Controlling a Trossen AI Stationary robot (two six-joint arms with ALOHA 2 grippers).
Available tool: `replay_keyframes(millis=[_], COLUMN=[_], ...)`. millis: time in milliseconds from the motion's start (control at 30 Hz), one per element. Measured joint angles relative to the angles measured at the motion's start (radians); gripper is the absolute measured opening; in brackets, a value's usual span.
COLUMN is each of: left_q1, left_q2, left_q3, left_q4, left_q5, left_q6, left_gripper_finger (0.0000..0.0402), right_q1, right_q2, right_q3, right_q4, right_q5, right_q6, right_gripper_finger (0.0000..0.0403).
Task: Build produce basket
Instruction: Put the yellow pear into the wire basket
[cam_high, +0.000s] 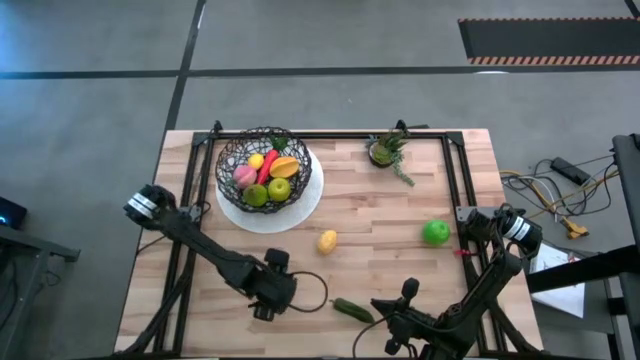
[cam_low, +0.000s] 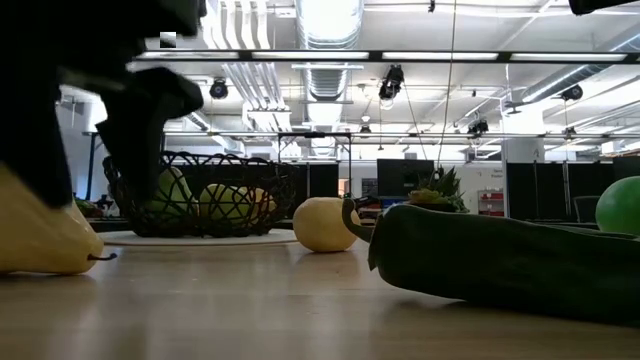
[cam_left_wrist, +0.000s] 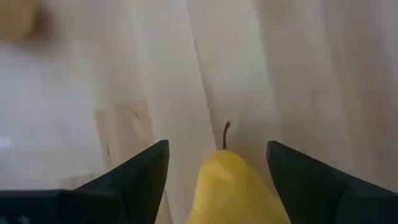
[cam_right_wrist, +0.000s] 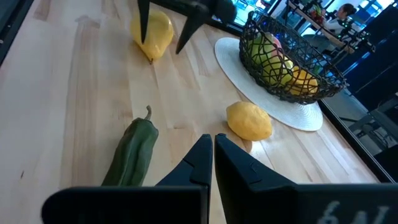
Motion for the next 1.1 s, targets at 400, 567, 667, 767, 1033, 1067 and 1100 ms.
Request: replay_keyframes(millis=[400, 567, 667, 767, 1033, 1067, 1100], left_q1=[0.006, 0.007, 0.007, 0.007, 0.006, 0.007, 0.007], left_q2=[0.194, 0.215, 0.232, 0.247, 0.248, 0.248, 0.248], left_q3=[0.234, 0.229, 0.228, 0.228, 0.222, 0.220, 0.220], left_q4=[-0.356, -0.359, -0.380, -0.401, -0.433, -0.441, -0.444], left_q5=[0.033, 0.051, 0.051, 0.050, 0.048, 0.047, 0.047], left_q6=[-0.034, -0.024, 0.005, 0.009, 0.008, 0.008, 0.009], left_gripper_finger=[0.0221, 0.0221, 0.0221, 0.0221, 0.0155, 0.0138, 0.0120], right_q1=[0.000, 0.000, 0.000, 0.000, 0.000, 0.000, 0.000], right_q2=[0.000, 0.000, 0.000, 0.000, 0.000, 0.000, 0.000], right_q3=[-0.001, -0.001, -0.002, -0.002, -0.007, -0.007, -0.007], right_q4=[0.003, 0.003, 0.003, 0.003, 0.004, 0.004, 0.004], right_q5=[0.000, 0.000, 0.000, 0.000, 0.000, 0.000, 0.000], right_q6=[0.000, 0.000, 0.001, 0.001, 0.008, 0.008, 0.008], right_gripper_finger=[0.0009, 0.0009, 0.0009, 0.0009, 0.0009, 0.0009, 0.0009])
